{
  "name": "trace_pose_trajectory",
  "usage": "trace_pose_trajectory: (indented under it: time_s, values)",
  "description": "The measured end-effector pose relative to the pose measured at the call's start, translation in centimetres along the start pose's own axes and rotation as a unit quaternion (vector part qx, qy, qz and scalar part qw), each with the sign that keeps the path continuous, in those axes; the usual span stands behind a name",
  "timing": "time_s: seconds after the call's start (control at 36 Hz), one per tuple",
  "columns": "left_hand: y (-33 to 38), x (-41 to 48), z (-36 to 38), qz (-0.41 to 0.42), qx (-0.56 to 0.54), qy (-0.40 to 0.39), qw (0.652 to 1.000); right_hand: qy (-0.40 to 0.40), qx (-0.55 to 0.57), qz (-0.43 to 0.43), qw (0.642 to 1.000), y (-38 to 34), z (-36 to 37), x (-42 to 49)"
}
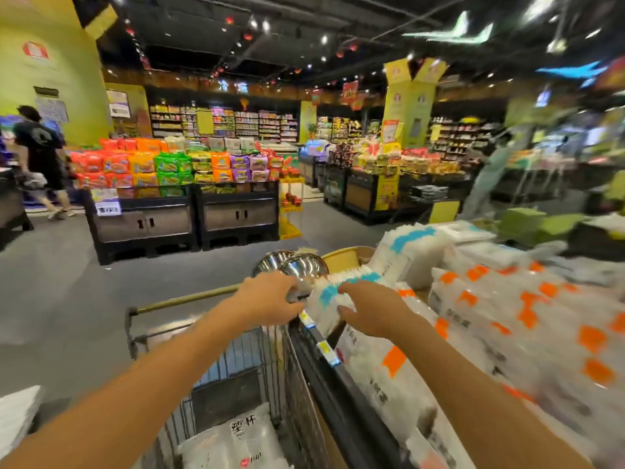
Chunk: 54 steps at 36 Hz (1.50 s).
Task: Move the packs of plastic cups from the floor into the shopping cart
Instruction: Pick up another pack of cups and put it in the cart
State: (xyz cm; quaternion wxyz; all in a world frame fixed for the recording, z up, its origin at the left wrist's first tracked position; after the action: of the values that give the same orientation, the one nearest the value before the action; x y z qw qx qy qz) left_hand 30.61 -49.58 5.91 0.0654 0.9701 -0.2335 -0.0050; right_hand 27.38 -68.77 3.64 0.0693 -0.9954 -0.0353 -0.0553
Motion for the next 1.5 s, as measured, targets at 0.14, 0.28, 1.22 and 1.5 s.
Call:
trace_pose_trajectory:
  time_s: [0.14,0.28,1.22,1.5]
  values:
    - [5.6,0.7,1.7,0.114,-0.011,-0.018,0.993,0.008,-0.034,0.102,0.994,3.1,-0.9,-7.3]
    - [13.5,-1.7,3.5,0.231,-0.043,-0.035,0.971,0.001,-0.049,0.214,0.976,5.9,-2.0,-16.6]
    - [54.4,-66.2,6.9,0.870,-0.054,-0.156,0.465,0.094,-0.070,0.856,0.504,-20.0,-8.7,-93.3]
    - [53.4,-78.9,7.9,0.923,-0.009,-0.148,0.354,0.116,-0.062,0.905,0.404,-30.2,-6.7,-100.8]
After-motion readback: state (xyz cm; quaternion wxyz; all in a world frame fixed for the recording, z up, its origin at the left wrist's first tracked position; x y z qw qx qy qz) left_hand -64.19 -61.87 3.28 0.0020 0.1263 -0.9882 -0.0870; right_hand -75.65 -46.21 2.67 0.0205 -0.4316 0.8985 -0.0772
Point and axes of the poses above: each hand's wrist, its own x-axis towards the middle knuckle, its own z-axis out of the palm, y = z × x, the point moved 4 cm from there along x, towards the middle knuckle, and after that the axes turned 1 degree about y, right-handed, at the moved point
